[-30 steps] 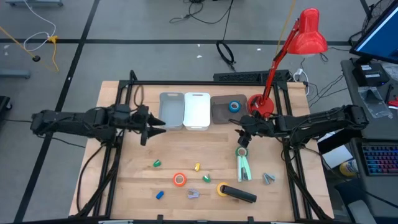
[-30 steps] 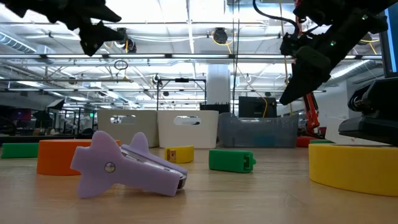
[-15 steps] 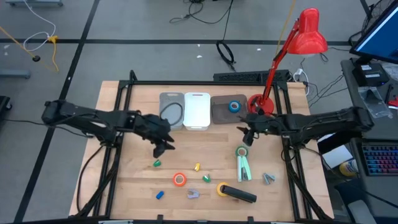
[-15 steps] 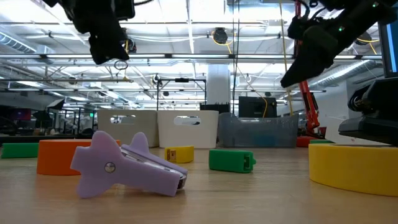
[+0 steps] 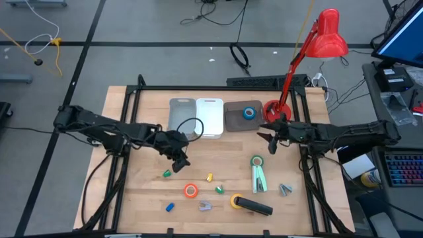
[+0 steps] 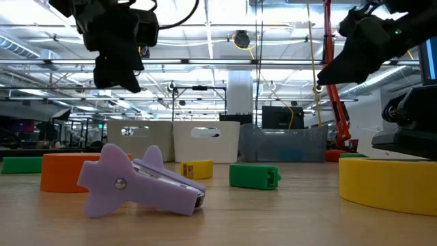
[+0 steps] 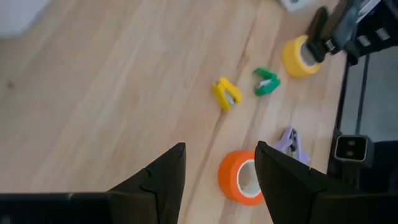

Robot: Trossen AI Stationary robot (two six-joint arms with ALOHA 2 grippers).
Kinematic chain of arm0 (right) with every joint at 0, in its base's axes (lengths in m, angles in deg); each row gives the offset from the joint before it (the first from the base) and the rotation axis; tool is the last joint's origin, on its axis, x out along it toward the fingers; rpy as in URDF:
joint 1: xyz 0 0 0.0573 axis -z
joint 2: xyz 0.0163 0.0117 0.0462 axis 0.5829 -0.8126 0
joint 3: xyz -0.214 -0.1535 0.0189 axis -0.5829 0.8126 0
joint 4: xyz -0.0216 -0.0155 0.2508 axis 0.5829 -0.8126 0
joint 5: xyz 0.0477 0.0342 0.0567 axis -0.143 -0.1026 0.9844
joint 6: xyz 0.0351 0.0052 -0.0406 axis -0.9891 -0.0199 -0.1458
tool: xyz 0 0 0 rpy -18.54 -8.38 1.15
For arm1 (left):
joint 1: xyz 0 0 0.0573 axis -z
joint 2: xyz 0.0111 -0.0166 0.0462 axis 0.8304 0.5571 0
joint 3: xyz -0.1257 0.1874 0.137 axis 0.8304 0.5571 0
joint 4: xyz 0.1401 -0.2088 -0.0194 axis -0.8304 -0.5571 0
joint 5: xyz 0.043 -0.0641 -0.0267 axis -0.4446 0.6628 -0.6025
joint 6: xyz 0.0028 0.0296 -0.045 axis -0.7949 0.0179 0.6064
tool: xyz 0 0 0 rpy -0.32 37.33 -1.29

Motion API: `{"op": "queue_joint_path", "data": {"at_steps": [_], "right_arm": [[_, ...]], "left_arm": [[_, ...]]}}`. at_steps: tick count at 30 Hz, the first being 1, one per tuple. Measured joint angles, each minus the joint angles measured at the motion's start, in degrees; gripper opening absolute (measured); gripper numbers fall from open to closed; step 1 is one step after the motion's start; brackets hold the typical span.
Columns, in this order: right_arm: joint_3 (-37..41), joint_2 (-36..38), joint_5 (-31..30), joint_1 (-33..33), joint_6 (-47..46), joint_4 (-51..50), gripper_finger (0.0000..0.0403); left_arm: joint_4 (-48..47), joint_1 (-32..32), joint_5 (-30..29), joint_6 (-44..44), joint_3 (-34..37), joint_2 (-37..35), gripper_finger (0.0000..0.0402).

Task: Pick and place Stapler, Stapler remover, tape
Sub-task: Put the orange tape into the black bin

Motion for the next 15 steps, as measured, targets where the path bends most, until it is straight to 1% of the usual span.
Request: {"op": "queue_joint_path", "data": {"at_steps": [5,10,15], "right_arm": [[3.6,5.14,0.02,0.0,-0.14,2.08,0.0176],[5.75,8.0,0.02,-0.02,-0.14,2.41,0.0176],[6.75,8.77,-0.07,0.0,-0.16,2.4,0.0176]], "left_arm": [[-0.25,2.03,1.19,2.14,0.02,0.0,0.0191],[-1.59,5.02,0.76,5.51,0.02,0.12,0.0191],[-1.63,7.77,1.19,11.07,0.05,3.8,0.0191]]}}
